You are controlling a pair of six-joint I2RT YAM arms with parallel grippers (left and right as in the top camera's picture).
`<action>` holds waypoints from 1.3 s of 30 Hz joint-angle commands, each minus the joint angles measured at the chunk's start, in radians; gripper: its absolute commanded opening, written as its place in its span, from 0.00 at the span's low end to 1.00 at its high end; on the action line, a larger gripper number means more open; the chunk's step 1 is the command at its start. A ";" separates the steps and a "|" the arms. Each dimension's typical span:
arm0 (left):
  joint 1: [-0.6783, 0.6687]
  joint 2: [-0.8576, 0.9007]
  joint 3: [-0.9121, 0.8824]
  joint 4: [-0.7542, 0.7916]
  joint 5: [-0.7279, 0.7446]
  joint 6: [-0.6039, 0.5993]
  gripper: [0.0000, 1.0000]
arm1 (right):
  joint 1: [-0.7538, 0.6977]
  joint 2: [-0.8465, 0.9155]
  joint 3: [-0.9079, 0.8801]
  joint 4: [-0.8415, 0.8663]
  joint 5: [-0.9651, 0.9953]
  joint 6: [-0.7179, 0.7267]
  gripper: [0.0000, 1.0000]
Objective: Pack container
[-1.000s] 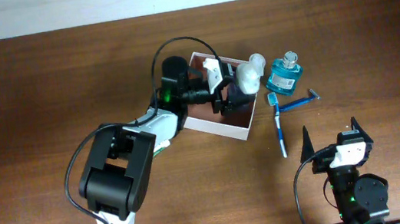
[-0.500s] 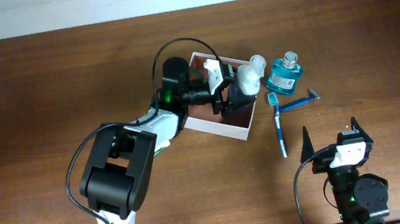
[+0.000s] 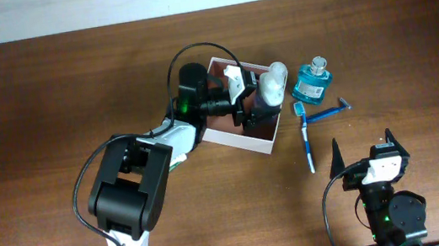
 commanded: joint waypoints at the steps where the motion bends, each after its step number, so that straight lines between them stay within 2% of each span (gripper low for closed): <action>1: 0.004 -0.005 0.012 -0.004 0.027 -0.009 0.82 | -0.005 -0.007 -0.005 -0.008 0.001 0.002 0.99; 8: 0.004 -0.005 0.012 -0.013 0.027 -0.010 0.82 | -0.005 -0.007 -0.005 -0.008 0.001 0.002 0.99; 12: 0.004 -0.005 0.012 -0.018 0.027 -0.010 0.87 | -0.005 -0.007 -0.005 -0.008 0.001 0.002 0.99; 21: 0.004 -0.005 0.012 -0.021 0.027 -0.010 0.87 | -0.005 -0.007 -0.005 -0.008 0.001 0.002 0.99; 22: 0.004 -0.005 0.012 -0.025 0.027 -0.010 0.94 | -0.005 -0.007 -0.005 -0.008 0.001 0.002 0.99; 24: 0.004 -0.005 0.012 -0.029 0.027 -0.010 0.99 | -0.005 -0.007 -0.005 -0.008 0.001 0.002 0.99; 32: 0.005 -0.005 0.012 -0.077 0.026 -0.009 0.99 | -0.005 -0.007 -0.005 -0.008 0.001 0.002 0.99; 39: 0.010 -0.005 0.012 -0.049 0.026 -0.009 0.99 | -0.005 -0.007 -0.005 -0.008 0.001 0.002 0.98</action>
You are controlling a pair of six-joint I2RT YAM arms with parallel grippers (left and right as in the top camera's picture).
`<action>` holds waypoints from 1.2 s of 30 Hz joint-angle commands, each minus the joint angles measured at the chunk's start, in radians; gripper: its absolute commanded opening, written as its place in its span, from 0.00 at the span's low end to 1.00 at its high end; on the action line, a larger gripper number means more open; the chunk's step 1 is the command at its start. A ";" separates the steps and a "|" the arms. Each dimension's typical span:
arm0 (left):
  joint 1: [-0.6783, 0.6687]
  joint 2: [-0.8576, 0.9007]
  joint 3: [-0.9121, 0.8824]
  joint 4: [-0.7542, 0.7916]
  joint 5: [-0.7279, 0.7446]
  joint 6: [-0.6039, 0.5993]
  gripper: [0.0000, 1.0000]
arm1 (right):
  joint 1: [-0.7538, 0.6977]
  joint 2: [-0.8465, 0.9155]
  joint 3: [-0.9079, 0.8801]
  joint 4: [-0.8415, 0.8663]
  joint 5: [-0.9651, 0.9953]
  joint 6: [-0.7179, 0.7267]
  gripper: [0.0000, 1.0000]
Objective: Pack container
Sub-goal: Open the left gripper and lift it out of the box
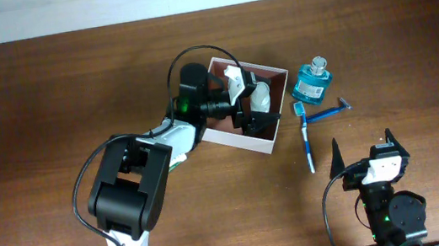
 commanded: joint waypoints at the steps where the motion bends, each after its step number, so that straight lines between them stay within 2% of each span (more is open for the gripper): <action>1: 0.012 -0.005 0.010 0.030 0.019 -0.002 0.99 | -0.005 -0.007 -0.005 -0.008 0.001 0.002 0.99; 7: 0.058 -0.005 0.010 0.072 0.019 -0.060 0.98 | -0.005 -0.007 -0.005 -0.008 0.001 0.002 0.99; 16: 0.109 -0.005 0.010 0.053 0.002 -0.064 0.95 | -0.005 -0.007 -0.005 -0.008 0.001 0.002 0.98; 20: 0.114 -0.005 0.010 0.053 0.004 -0.097 0.93 | -0.005 -0.007 -0.005 -0.008 0.001 0.002 0.99; 31: 0.116 -0.033 0.010 0.045 0.004 -0.097 0.93 | -0.005 -0.007 -0.005 -0.008 0.001 0.002 0.99; 36: 0.116 -0.087 0.010 -0.040 0.003 -0.076 0.96 | -0.005 -0.007 -0.005 -0.008 0.001 0.002 0.99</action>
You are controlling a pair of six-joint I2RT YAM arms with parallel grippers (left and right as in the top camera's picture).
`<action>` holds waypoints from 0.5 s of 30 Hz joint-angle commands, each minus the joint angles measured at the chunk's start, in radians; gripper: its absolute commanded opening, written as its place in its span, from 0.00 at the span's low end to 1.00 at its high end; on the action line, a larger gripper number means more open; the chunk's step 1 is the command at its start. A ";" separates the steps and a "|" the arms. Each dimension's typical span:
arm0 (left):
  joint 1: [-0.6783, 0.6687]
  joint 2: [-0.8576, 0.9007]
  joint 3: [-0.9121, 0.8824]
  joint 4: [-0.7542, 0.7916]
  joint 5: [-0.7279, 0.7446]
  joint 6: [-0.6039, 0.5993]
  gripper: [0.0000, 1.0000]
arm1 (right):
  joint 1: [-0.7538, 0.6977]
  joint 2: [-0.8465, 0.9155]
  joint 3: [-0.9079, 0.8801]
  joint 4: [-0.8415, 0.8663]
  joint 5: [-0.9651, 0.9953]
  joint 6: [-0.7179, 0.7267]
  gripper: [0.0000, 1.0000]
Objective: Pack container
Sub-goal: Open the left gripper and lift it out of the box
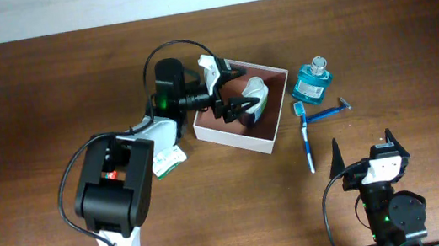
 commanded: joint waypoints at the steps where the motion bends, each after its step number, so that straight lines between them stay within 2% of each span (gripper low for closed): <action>1: 0.005 -0.081 0.010 -0.070 0.003 0.034 0.98 | -0.005 -0.007 -0.005 -0.008 0.001 0.002 0.98; 4: 0.005 -0.114 0.010 -0.206 -0.010 0.132 0.99 | -0.005 -0.007 -0.005 -0.008 0.001 0.002 0.99; 9: 0.005 -0.182 0.010 -0.435 -0.119 0.293 0.99 | -0.005 -0.007 -0.005 -0.008 0.001 0.002 0.99; 15: 0.010 -0.281 0.010 -0.579 -0.291 0.377 0.99 | -0.005 -0.007 -0.005 -0.008 0.001 0.002 0.99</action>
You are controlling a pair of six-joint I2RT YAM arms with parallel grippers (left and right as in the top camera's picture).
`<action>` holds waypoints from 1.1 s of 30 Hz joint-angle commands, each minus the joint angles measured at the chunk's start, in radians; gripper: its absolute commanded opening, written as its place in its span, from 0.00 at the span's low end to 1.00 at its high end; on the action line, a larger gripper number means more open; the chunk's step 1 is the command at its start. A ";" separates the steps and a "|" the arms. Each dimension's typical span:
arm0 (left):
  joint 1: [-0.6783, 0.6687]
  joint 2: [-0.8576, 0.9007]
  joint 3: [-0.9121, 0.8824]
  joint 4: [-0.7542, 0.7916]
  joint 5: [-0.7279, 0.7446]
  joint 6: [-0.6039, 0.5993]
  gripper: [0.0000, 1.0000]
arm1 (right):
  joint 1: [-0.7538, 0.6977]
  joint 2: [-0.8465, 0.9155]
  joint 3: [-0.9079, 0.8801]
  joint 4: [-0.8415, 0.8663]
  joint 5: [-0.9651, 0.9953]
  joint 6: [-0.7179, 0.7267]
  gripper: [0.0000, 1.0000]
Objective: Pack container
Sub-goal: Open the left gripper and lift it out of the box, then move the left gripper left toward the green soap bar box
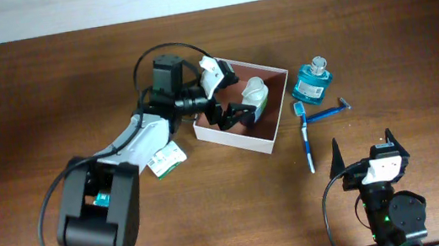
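Observation:
The white box [237, 140] stands at the table's middle, and a white bottle with a green band [256, 96] lies inside it near its right wall. My left gripper [232, 93] hovers open over the box's left half, just left of the bottle, holding nothing. A blue glass bottle [311, 82], a blue razor [330, 111] and a blue toothbrush [306, 138] lie on the table right of the box. My right gripper [364, 147] stays open near the front edge, well away from them.
A small green and white packet [166, 159] lies on the table left of the box, beside the left arm. The left arm stretches from the front left up to the box.
The left arm has drawn back a little to the left and its base link has swung. The open gripper sits slightly further from the bottle, which stays in the box. The right arm is unmoved.
First my left gripper held the white bottle at the box's right edge. Then the bottle was down inside the box with the fingers still around it. After that the gripper was open and left of the bottle, and now it has backed off further.

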 commanded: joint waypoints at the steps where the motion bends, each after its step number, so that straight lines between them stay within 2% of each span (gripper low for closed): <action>1: 0.010 -0.093 0.006 -0.054 -0.152 0.103 0.99 | -0.005 -0.007 -0.005 -0.008 0.001 0.002 0.98; 5: 0.008 -0.130 0.006 -0.190 -0.302 0.144 0.97 | -0.005 -0.007 -0.005 -0.008 0.001 0.002 0.99; 6: 0.008 -0.134 0.006 -0.227 -0.340 0.143 0.90 | -0.005 -0.007 -0.005 -0.008 0.001 0.002 0.99; 9: 0.010 -0.136 0.006 -0.313 -0.457 0.143 0.38 | -0.005 -0.007 -0.005 -0.008 0.001 0.002 0.99; 11: 0.010 -0.136 0.006 -0.329 -0.523 0.143 0.12 | -0.005 -0.007 -0.005 -0.008 0.001 0.002 0.99; 12: 0.010 -0.136 0.006 -0.329 -0.545 0.140 0.05 | -0.005 -0.007 -0.005 -0.008 0.001 0.002 0.99; 16: 0.020 -0.136 0.006 -0.319 -0.556 0.066 0.01 | -0.005 -0.007 -0.005 -0.008 0.001 0.002 0.99; 20: 0.003 -0.136 0.006 -0.354 -0.606 0.008 0.01 | -0.005 -0.007 -0.005 -0.008 0.001 0.002 0.99; 28: -0.096 -0.136 0.006 -0.433 -0.815 -0.027 0.01 | -0.005 -0.007 -0.005 -0.008 0.001 0.002 0.98; 33: -0.129 -0.135 0.006 -0.485 -0.839 -0.040 0.01 | -0.005 -0.007 -0.005 -0.008 0.001 0.002 0.99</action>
